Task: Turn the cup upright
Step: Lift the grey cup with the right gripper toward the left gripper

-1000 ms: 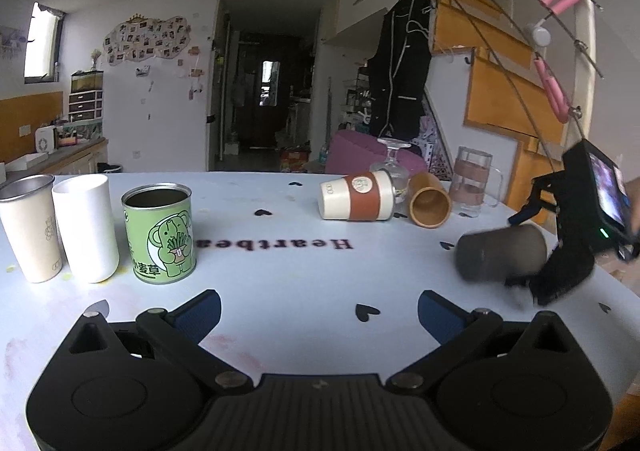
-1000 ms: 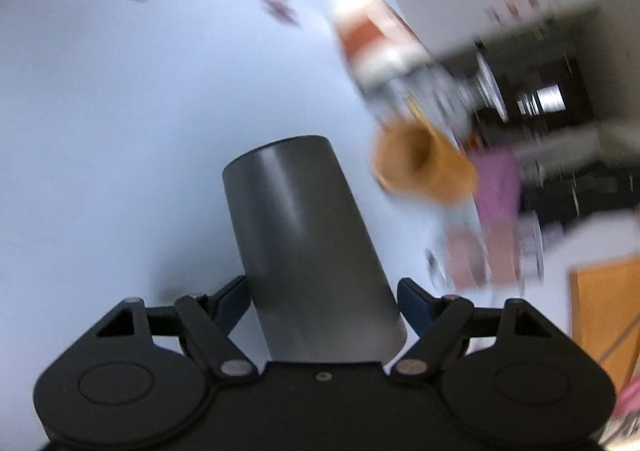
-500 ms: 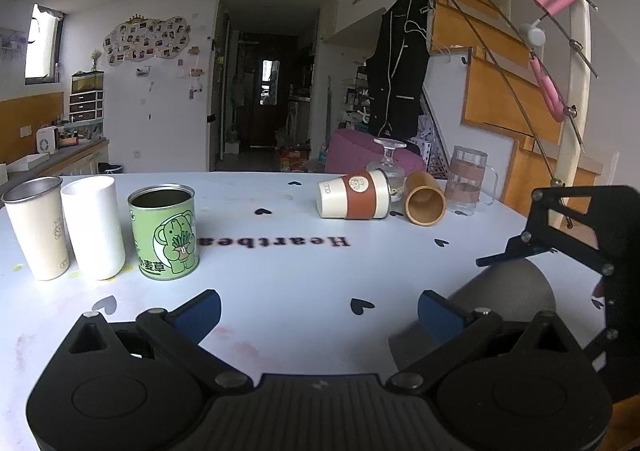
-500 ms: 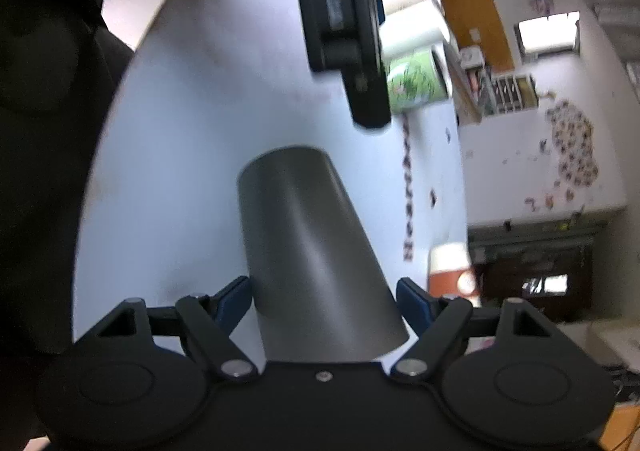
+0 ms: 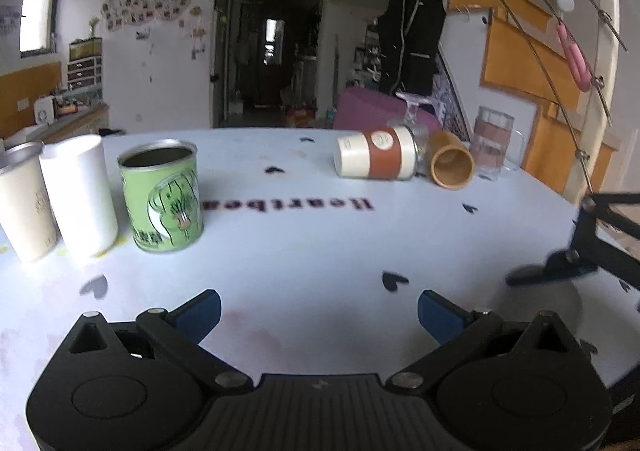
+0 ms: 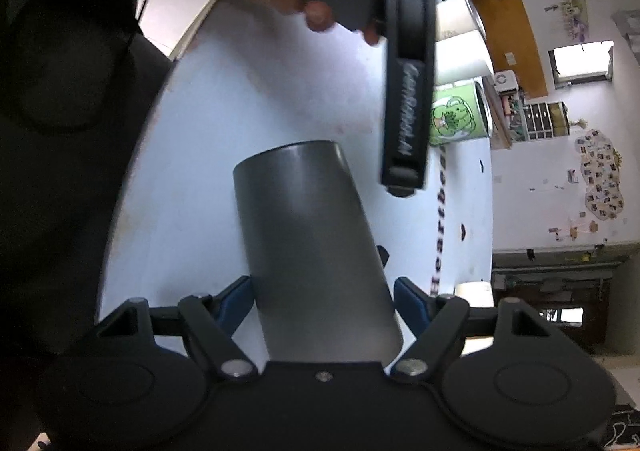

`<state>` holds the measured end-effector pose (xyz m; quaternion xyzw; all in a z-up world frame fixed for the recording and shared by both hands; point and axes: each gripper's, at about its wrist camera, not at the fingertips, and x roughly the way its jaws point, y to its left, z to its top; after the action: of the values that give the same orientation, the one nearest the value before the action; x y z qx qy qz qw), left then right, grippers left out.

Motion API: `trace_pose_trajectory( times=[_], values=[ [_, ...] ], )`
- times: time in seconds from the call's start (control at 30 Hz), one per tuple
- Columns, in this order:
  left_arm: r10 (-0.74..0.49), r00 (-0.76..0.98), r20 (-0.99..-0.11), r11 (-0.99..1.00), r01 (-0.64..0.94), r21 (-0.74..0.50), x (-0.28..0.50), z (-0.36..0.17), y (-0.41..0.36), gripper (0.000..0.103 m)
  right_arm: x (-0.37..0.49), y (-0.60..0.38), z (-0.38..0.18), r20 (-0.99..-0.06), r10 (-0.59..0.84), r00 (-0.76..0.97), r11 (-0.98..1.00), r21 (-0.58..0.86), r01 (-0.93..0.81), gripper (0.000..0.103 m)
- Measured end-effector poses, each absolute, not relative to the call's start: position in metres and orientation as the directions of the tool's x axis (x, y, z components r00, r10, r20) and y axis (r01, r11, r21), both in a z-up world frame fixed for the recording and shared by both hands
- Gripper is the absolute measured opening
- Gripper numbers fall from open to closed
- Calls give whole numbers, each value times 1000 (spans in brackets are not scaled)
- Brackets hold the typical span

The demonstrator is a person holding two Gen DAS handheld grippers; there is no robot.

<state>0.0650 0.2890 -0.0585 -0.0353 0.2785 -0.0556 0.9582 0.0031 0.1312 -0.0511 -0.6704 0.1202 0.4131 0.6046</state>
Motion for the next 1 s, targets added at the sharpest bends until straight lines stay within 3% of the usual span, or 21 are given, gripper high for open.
trace_pose_trajectory(
  times=[0.07,0.13,0.17,0.4,0.77,0.9,1.0],
  values=[
    [-137,832,-537,990,98,-102,63,-61,287,103,7,132,-54,-681,337,650,-219,-728,-649,79],
    [-141,829,-541,990,102,-100,60,-63,286,103,10,132,-54,-643,342,685,-182,-761,-623,92],
    [-140,829,-542,990,104,-96,59,-64,284,103,12,132,-54,-629,340,699,-166,-772,-613,93],
    [-161,814,-558,987,119,-110,49,-68,283,103,28,124,-54,-552,317,771,-8,-815,-580,93],
    [-172,811,-559,985,122,-126,41,-62,287,103,43,107,-56,-542,336,770,300,-713,-634,93],
    [-217,810,-545,971,124,-202,43,-46,296,103,44,89,-51,-510,318,799,443,-665,-601,93],
    [-325,766,-554,932,162,-323,53,-37,297,102,45,71,-45,-493,317,810,612,-546,-572,93]
  ],
)
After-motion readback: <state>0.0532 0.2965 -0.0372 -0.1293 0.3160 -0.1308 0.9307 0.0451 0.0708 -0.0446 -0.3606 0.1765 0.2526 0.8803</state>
